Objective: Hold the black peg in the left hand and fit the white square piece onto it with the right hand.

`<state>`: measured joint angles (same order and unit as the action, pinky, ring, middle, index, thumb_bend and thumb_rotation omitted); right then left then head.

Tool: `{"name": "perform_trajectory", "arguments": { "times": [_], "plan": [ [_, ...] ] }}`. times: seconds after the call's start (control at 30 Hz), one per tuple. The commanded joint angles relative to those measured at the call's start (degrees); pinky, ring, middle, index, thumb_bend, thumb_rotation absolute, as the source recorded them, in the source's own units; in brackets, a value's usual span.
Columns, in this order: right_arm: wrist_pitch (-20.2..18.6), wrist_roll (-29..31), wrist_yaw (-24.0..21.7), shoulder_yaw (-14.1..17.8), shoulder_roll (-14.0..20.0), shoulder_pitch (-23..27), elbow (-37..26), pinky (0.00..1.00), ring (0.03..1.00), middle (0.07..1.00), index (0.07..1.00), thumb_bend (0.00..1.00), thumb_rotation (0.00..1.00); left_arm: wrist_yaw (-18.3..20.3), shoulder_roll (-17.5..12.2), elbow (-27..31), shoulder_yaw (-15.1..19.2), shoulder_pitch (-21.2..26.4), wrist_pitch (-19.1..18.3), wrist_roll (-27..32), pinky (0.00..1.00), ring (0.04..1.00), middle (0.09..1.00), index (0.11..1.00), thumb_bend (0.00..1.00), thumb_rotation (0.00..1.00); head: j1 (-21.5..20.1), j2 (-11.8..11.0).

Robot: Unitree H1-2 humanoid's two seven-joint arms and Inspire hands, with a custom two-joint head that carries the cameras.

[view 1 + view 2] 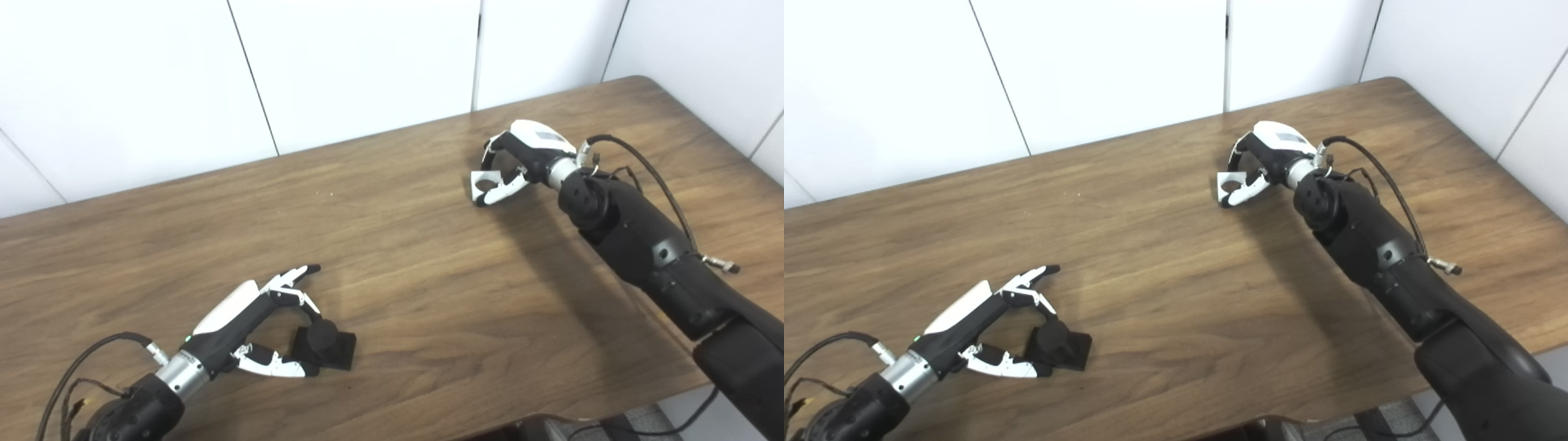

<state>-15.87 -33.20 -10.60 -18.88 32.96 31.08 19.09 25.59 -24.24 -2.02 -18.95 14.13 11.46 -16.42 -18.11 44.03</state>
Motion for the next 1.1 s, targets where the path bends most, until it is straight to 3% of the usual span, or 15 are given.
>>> {"name": "perform_trajectory", "arguments": {
  "times": [0.0, 0.57, 1.07],
  "plan": [
    [-0.3, -2.0, -2.3, -2.2, 0.5, -2.7, 2.5, 0.96, 0.930, 0.852, 0.480, 0.52, 0.14, 1.4, -1.7, 0.0, 0.0, -0.3, -1.5, -0.9, 1.00, 1.000, 0.991, 0.488, 0.52, 0.07, 0.0, 0.0],
    [2.6, -2.0, 0.2, -0.2, 1.4, -2.6, -4.6, 0.96, 0.921, 0.843, 0.481, 0.52, 0.14, 1.0, -1.4, -0.7, 0.0, 0.2, -1.1, -1.1, 1.00, 1.000, 0.992, 0.488, 0.52, 0.06, 0.6, -0.2],
    [1.3, -3.3, -4.6, 2.1, 1.0, -2.2, -16.8, 0.97, 0.938, 0.841, 0.482, 0.52, 0.14, 1.3, -1.3, -0.5, -0.3, 0.5, -1.3, -1.3, 1.00, 1.000, 0.993, 0.488, 0.52, 0.07, 1.3, 0.2]
  ]
}}
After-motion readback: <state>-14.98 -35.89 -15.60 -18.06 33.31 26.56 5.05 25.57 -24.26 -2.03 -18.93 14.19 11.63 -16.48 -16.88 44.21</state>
